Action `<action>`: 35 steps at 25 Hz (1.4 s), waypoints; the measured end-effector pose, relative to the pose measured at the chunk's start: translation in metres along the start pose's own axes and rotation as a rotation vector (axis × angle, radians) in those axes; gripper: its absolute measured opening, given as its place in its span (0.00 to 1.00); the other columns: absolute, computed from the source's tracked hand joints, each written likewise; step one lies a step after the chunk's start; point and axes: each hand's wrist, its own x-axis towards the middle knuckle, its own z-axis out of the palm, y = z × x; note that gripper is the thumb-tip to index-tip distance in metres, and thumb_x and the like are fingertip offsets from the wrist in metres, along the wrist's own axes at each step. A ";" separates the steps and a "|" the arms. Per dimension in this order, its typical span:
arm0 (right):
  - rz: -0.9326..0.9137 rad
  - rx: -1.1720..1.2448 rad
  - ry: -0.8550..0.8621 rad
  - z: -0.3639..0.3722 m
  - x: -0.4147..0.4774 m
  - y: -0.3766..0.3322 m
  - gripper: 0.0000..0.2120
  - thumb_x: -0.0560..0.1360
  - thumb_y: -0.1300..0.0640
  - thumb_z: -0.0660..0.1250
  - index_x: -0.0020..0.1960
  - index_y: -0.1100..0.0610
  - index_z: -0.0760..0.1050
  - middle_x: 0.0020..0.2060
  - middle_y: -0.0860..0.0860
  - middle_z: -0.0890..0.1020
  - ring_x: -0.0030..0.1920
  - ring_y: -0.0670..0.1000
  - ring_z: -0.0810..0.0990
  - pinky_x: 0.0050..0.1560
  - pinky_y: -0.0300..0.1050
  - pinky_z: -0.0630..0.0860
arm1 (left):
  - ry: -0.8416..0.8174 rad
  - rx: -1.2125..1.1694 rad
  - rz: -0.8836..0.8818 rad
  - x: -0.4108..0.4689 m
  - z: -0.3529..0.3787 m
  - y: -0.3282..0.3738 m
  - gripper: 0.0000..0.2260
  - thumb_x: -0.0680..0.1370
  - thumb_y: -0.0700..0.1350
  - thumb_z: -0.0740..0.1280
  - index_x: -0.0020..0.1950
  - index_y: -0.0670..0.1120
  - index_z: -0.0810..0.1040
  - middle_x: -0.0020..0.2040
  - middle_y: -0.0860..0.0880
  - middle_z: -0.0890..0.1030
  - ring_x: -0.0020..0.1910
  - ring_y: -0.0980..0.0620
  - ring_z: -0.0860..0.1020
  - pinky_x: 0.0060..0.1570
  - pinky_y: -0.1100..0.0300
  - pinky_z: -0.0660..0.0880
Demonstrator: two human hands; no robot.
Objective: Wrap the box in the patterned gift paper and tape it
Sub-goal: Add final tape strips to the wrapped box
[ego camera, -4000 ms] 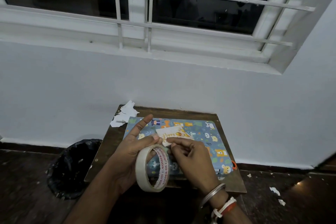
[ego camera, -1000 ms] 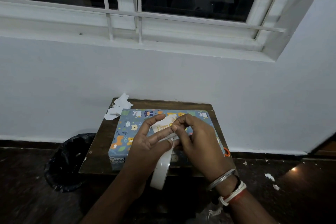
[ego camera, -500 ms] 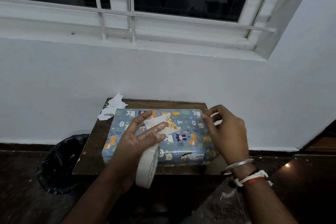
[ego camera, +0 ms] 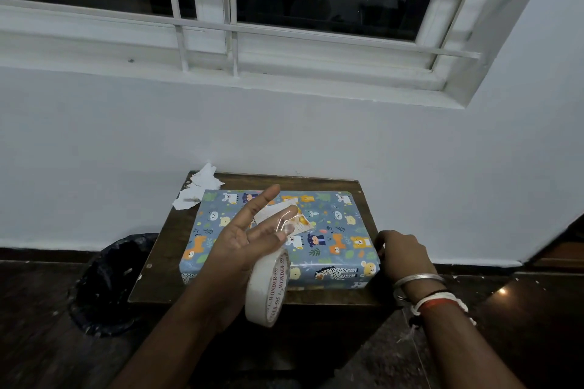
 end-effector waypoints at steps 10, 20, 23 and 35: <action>0.123 0.072 0.369 -0.035 -0.012 0.004 0.12 0.73 0.43 0.73 0.47 0.50 0.77 0.35 0.47 0.79 0.38 0.55 0.77 0.41 0.46 0.73 | -0.036 0.024 -0.009 -0.004 -0.012 0.006 0.23 0.73 0.41 0.70 0.68 0.55 0.79 0.60 0.50 0.85 0.43 0.54 0.83 0.48 0.63 0.80; -0.635 0.926 -0.539 -0.043 -0.054 -0.040 0.13 0.79 0.55 0.72 0.50 0.66 0.79 0.34 0.53 0.83 0.30 0.43 0.77 0.29 0.31 0.70 | -0.012 0.082 -0.052 0.002 -0.013 0.001 0.14 0.80 0.34 0.65 0.61 0.46 0.84 0.55 0.49 0.87 0.41 0.55 0.84 0.42 0.65 0.80; -0.764 0.838 -0.720 -0.049 -0.054 -0.041 0.09 0.81 0.58 0.67 0.46 0.64 0.78 0.37 0.54 0.84 0.31 0.39 0.75 0.34 0.29 0.70 | -0.037 0.057 -0.064 0.003 -0.014 0.000 0.16 0.79 0.31 0.66 0.62 0.44 0.83 0.58 0.47 0.86 0.43 0.56 0.85 0.42 0.66 0.79; -0.783 0.799 -0.759 -0.041 -0.049 -0.041 0.09 0.79 0.58 0.72 0.50 0.64 0.81 0.37 0.57 0.84 0.36 0.50 0.81 0.44 0.37 0.75 | -0.125 0.112 -0.134 0.007 -0.015 -0.005 0.18 0.78 0.29 0.67 0.64 0.42 0.82 0.61 0.48 0.85 0.48 0.57 0.85 0.44 0.67 0.79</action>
